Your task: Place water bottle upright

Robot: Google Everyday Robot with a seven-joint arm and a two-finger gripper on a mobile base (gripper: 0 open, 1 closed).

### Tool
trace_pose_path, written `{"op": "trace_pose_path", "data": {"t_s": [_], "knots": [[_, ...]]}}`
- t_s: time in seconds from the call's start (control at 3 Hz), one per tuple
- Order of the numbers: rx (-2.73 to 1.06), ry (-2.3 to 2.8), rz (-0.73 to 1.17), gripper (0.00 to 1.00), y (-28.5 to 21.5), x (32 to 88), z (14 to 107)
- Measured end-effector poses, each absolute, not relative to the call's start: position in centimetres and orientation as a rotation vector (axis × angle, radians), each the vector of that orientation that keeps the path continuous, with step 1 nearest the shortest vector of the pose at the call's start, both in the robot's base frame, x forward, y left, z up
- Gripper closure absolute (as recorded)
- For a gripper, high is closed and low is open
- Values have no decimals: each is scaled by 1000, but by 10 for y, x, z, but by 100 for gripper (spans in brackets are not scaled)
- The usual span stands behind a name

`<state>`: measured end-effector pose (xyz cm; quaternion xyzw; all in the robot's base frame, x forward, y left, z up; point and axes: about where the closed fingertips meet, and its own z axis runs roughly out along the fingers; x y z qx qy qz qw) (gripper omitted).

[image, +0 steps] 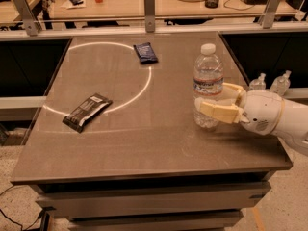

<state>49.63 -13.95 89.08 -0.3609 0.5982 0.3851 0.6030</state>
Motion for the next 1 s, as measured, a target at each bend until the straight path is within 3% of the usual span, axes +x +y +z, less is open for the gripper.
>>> {"op": "trace_pose_path", "data": {"t_s": [0.67, 1.0], "knots": [[-817, 1429, 902, 100, -142, 488, 878], [-817, 1430, 902, 84, -142, 488, 880]]}}
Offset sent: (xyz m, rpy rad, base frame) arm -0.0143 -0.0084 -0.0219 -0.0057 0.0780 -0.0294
